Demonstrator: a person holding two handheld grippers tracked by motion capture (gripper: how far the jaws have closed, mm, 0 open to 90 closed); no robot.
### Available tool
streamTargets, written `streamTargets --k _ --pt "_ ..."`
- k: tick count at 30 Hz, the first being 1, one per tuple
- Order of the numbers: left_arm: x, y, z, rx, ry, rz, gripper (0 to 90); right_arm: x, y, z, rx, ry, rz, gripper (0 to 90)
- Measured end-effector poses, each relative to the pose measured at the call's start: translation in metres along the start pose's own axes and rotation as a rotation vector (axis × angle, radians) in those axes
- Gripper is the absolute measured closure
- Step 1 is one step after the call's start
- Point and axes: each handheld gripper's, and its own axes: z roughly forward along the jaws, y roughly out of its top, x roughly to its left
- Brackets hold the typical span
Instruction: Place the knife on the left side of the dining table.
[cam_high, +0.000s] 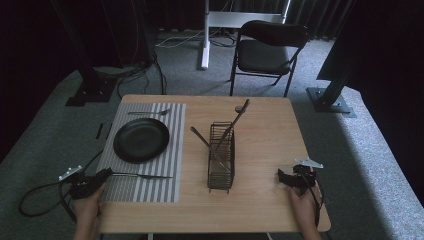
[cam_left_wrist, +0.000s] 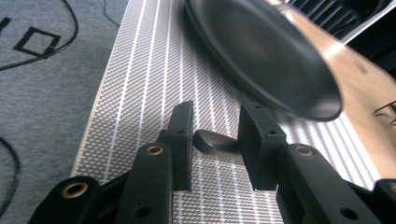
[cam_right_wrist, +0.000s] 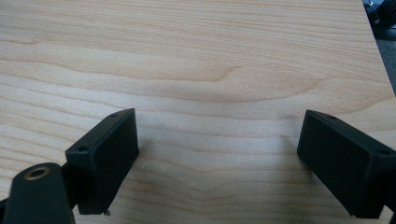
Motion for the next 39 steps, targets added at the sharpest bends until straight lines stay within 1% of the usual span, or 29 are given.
streamTargets --k 1,2,3,4,5,6,7,8,9,10,13,14,16,17,18,19,21,23,24,25,26,30,31,34,35,36,37,39 --pt "0.000 0.000 0.000 0.000 0.000 0.000 66.8 0.000 0.000 0.000 0.000 0.000 0.000 11.6" --pt "-0.003 0.001 0.002 0.020 0.027 0.025 66.7 0.000 0.000 0.000 0.000 0.000 0.000 11.6" --pt "-0.003 0.001 0.002 0.020 0.027 0.025 66.5 0.000 0.000 0.000 0.000 0.000 0.000 11.6" --pt "-0.007 0.000 0.005 0.033 0.074 0.063 66.5 0.000 0.000 0.000 0.000 0.000 0.000 11.6" --pt "-0.007 0.000 0.005 0.033 0.074 0.063 66.3 0.000 0.000 0.000 0.000 0.000 0.000 11.6" --pt "-0.008 0.000 0.006 0.039 0.083 0.072 66.3 0.000 0.000 0.000 0.000 0.000 0.001 11.6" --pt "-0.008 0.000 0.006 0.039 0.083 0.072 64.6 0.000 0.000 0.000 0.000 0.000 0.001 11.6" --pt "-0.012 -0.001 0.008 0.042 0.099 0.107 60.5 0.000 0.000 0.000 0.000 0.000 0.000 11.6" --pt "-0.013 -0.001 0.008 0.042 0.104 0.116 60.4 0.000 0.000 0.000 0.000 0.000 0.000 11.6" --pt "-0.013 -0.001 0.008 0.037 0.101 0.119 57.4 0.000 0.000 0.000 0.000 0.000 0.000 11.6" --pt "-0.014 -0.001 0.008 0.036 0.099 0.119 56.3 0.000 0.000 0.000 0.000 0.000 0.000 11.6" --pt "-0.014 -0.003 0.005 0.026 0.093 0.112 54.0 0.000 0.000 0.000 0.000 0.000 0.000 11.6" --pt "-0.018 -0.005 0.002 0.019 0.103 0.130 53.9 0.000 0.000 0.000 0.000 0.000 0.000 11.6" --pt "-0.020 -0.006 0.000 0.017 0.110 0.139 52.2 0.000 0.000 0.000 0.000 0.000 0.000 11.6" --pt "-0.022 -0.006 -0.002 0.017 0.103 0.151 52.1 0.000 0.000 0.000 0.000 0.000 0.000 11.6" --pt "-0.022 -0.006 -0.002 0.017 0.103 0.151 52.1 0.000 0.000 0.000 0.000 0.000 0.000 11.6" --pt "-0.030 -0.007 -0.007 0.000 0.130 0.187 52.0 0.000 0.000 0.000 0.000 0.000 0.001 11.6" --pt "-0.034 -0.008 -0.010 -0.009 0.120 0.200 52.0 0.000 0.000 0.000 0.000 0.000 0.000 11.6" --pt "-0.039 -0.010 -0.012 -0.014 0.124 0.217 52.0 0.000 0.000 0.000 0.000 0.000 0.001 11.6" --pt "-0.039 -0.010 -0.012 -0.014 0.124 0.217 52.0 0.000 0.000 0.000 0.000 0.000 0.001 11.6" --pt "-0.044 -0.013 -0.014 -0.014 0.110 0.231 52.0 0.000 0.000 0.000 0.000 0.000 0.000 11.6" --pt "-0.056 -0.021 -0.020 -0.015 0.098 0.266 51.7 0.000 0.000 0.000 0.000 0.000 0.000 11.6" --pt "-0.059 -0.023 -0.021 -0.017 0.098 0.274 49.2 0.000 0.000 0.000 0.000 0.000 0.000 11.6" --pt "-0.067 -0.030 -0.025 -0.008 0.089 0.307 48.3 0.000 0.000 0.000 0.000 0.000 0.000 11.6" --pt "-0.068 -0.031 -0.025 -0.005 0.091 0.316 44.8 0.000 0.000 0.000 0.000 0.000 0.000 11.6" --pt "-0.068 -0.031 -0.025 -0.005 0.091 0.316 43.0 0.000 0.000 0.000 0.000 0.000 0.000 11.6" --pt "-0.071 -0.035 -0.025 0.012 0.086 0.323 39.7 0.000 0.000 0.000 0.000 0.000 0.000 11.6" --pt "-0.073 -0.039 -0.025 0.024 0.097 0.342 35.8 0.000 0.000 0.000 0.000 0.000 0.000 11.6"
